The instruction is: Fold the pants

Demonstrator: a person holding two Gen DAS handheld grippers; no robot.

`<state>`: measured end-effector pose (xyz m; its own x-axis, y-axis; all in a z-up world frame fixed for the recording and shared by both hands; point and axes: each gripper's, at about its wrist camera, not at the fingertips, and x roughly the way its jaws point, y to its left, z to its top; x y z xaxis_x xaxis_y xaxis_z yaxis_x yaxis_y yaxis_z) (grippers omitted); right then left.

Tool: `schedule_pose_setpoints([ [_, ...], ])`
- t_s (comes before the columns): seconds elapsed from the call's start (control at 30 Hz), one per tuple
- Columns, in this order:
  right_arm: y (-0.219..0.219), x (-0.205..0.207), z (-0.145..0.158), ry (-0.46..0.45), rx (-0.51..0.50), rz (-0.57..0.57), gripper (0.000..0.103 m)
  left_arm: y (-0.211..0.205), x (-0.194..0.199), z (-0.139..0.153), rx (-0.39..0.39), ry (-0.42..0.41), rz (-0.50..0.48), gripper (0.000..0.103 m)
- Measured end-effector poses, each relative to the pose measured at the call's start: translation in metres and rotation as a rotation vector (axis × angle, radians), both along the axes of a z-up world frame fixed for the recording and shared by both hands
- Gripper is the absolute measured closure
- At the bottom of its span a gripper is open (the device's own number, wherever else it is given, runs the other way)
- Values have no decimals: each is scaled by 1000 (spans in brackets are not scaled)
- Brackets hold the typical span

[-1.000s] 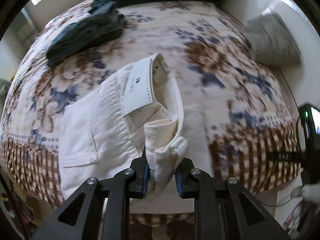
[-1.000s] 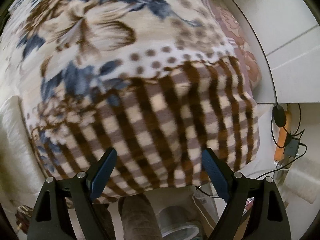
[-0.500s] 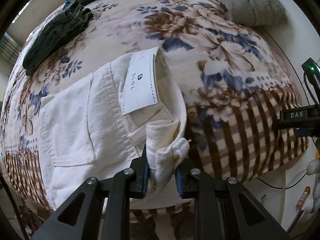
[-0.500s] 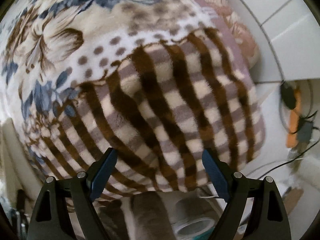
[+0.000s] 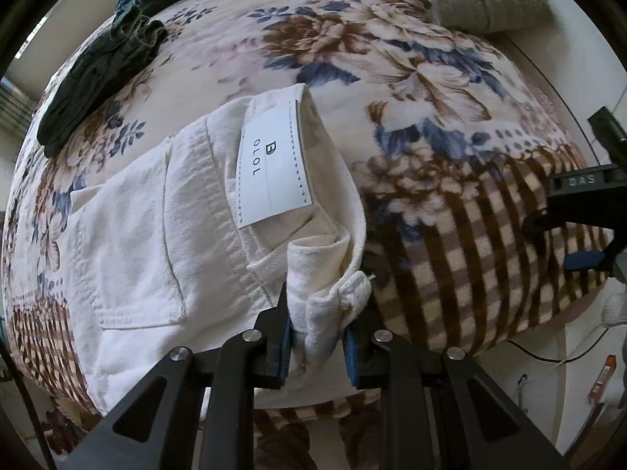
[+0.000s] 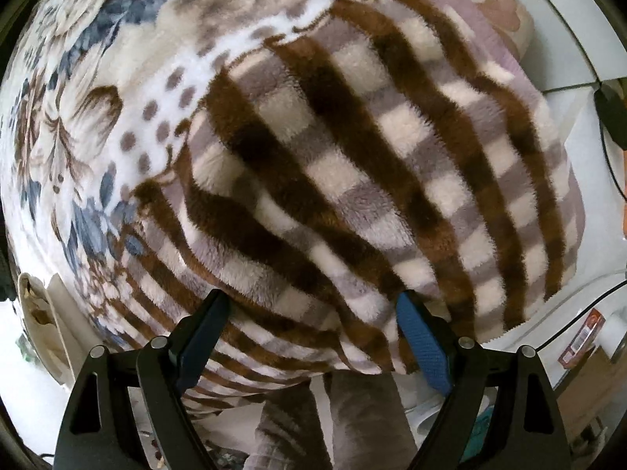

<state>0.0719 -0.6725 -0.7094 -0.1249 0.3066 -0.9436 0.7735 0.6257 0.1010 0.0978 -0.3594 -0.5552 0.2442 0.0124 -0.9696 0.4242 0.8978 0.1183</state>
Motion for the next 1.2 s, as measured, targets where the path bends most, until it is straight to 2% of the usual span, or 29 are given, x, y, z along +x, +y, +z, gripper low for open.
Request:
schedule_pose_setpoints([
  [0.17, 0, 5, -2, 12, 4, -14, 13, -3, -4, -13, 22, 8, -31, 85],
  [0.4, -6, 4, -7, 27, 0, -19, 12, -4, -5, -13, 18, 12, -35, 83],
  [0.53, -1, 6, -6, 31, -9, -15, 12, 5, 2, -2, -27, 69, 22, 70],
  [0.6, 6, 8, -3, 30, -16, -5, 12, 12, 5, 9, -75, 108, 50, 63],
  [0.7, 13, 9, 2, 23, -17, -8, 12, 29, 9, 32, -112, 112, 84, 26],
  [0.77, 21, 12, 5, 13, -9, -10, 12, 50, 15, 51, -139, 80, 138, 25],
  [0.87, 36, 19, 9, 0, 2, -11, 12, 81, 27, 61, -132, 64, 214, 18],
  [1.03, 73, 37, 18, -47, 64, -11, 12, 126, 45, 48, -70, 75, 312, 18],
  [1.2, 139, 75, 27, -179, 213, 79, 12, 172, 56, 36, -44, 84, 412, 18],
])
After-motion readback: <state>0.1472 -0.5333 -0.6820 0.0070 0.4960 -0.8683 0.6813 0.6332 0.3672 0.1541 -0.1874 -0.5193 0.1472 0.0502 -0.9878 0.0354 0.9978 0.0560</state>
